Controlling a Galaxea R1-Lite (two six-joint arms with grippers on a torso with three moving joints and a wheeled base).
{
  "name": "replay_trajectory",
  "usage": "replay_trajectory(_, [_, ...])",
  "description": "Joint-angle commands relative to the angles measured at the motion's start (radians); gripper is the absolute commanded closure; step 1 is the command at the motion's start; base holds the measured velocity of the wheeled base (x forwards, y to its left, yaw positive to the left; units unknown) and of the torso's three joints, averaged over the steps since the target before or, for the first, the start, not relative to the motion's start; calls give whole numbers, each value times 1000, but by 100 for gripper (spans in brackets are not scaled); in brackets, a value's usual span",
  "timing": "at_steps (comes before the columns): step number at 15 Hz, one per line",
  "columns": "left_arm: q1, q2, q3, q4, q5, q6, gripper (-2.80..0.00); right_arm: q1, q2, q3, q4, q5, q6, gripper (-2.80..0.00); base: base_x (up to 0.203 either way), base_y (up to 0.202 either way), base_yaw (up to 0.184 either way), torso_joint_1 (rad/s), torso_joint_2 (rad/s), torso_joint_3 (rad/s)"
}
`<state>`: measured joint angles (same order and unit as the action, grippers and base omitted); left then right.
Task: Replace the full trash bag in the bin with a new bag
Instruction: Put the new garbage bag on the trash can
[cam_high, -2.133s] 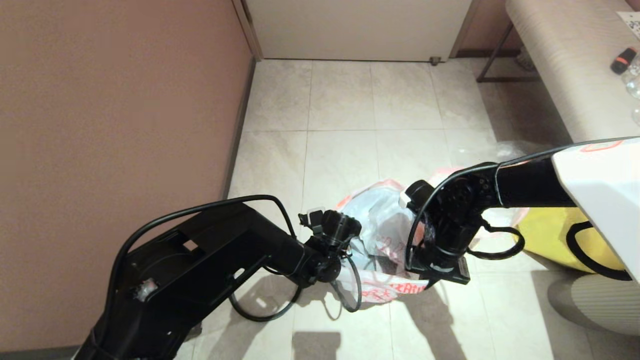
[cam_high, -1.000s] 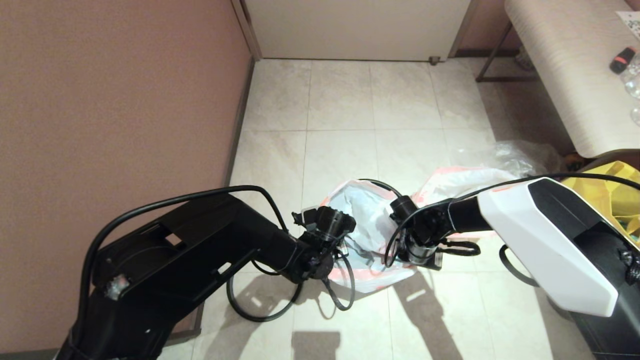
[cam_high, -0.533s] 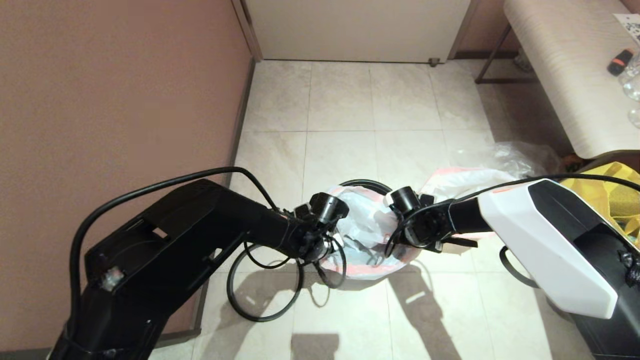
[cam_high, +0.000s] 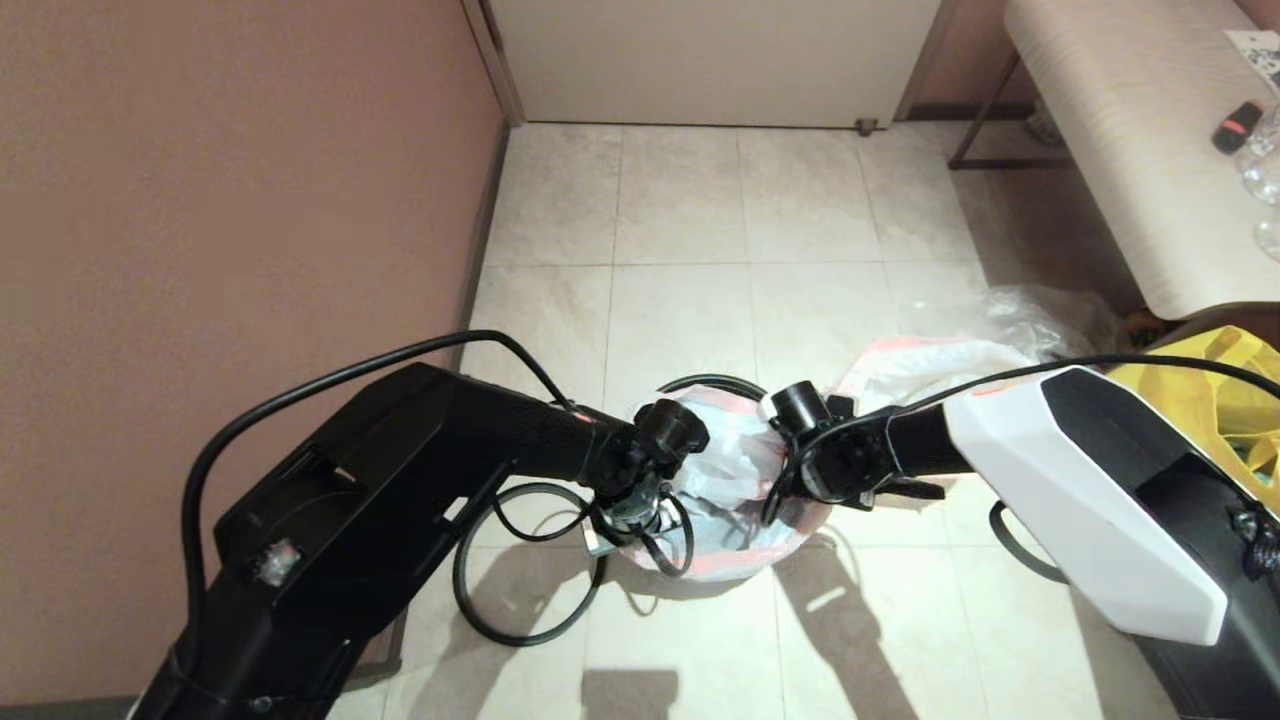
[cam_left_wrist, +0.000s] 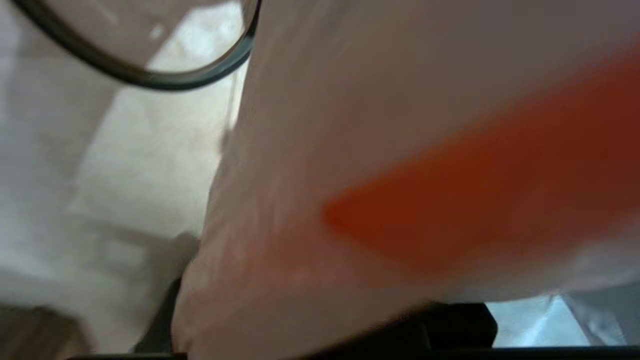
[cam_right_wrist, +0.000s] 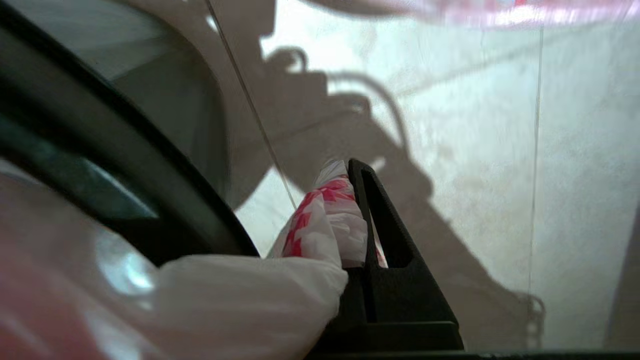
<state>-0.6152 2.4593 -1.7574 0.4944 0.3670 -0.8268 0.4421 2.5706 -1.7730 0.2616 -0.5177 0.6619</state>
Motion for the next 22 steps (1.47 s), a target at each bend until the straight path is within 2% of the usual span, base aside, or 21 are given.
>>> replay_trajectory(1, [-16,-45,-5,71,-3,41,0,6,-21,39,4,4,0,0,0,0,0,0,0,0])
replay_trajectory(2, [-24,-60,-4,117,-30,72,0,8,-41,75,1,8,-8,0,0,0,0,0,0,0])
replay_trajectory(3, [-27,-58,-5,127,-58,75,0,11,-71,119,-5,12,-23,-267,0,0,0,0,0,0])
replay_trajectory(4, [-26,-50,-8,115,-64,74,0,13,-98,157,-18,20,-38,-280,0,0,0,0,0,0])
replay_trajectory(5, [-25,-49,-3,80,-72,71,-151,12,-120,180,-54,25,-52,-280,0,0,0,0,0,0])
replay_trajectory(6, [-23,-46,5,47,-85,68,-280,12,-125,187,-67,12,-53,-280,0,0,0,0,0,0])
replay_trajectory(9, [-17,-48,30,-5,-95,67,-280,13,-178,237,-27,-33,-20,-280,0,0,0,0,0,0])
replay_trajectory(11, [-6,-54,25,5,-87,70,-280,1,-270,272,-17,-5,1,-280,0,0,0,0,0,0])
replay_trajectory(12, [-5,-59,21,20,-91,72,-280,-9,-331,282,-16,41,5,-280,0,0,0,0,0,0])
replay_trajectory(15, [-14,-94,20,42,-95,72,-280,-36,-471,291,-14,243,8,-280,0,0,0,0,0,0])
replay_trajectory(16, [-20,-97,23,43,-95,72,-280,-36,-492,295,-10,264,7,-280,0,0,0,0,0,0])
replay_trajectory(17, [-21,-102,25,45,-95,73,-280,-34,-517,305,-8,282,7,0,0,0,0,0,0,0])
replay_trajectory(20, [-35,-140,26,81,-103,74,-280,-39,-605,353,8,395,30,0,0,0,0,0,0,0])
replay_trajectory(22, [-35,-140,21,103,-111,74,-280,-37,-573,380,14,382,30,0,0,0,0,0,0,0])
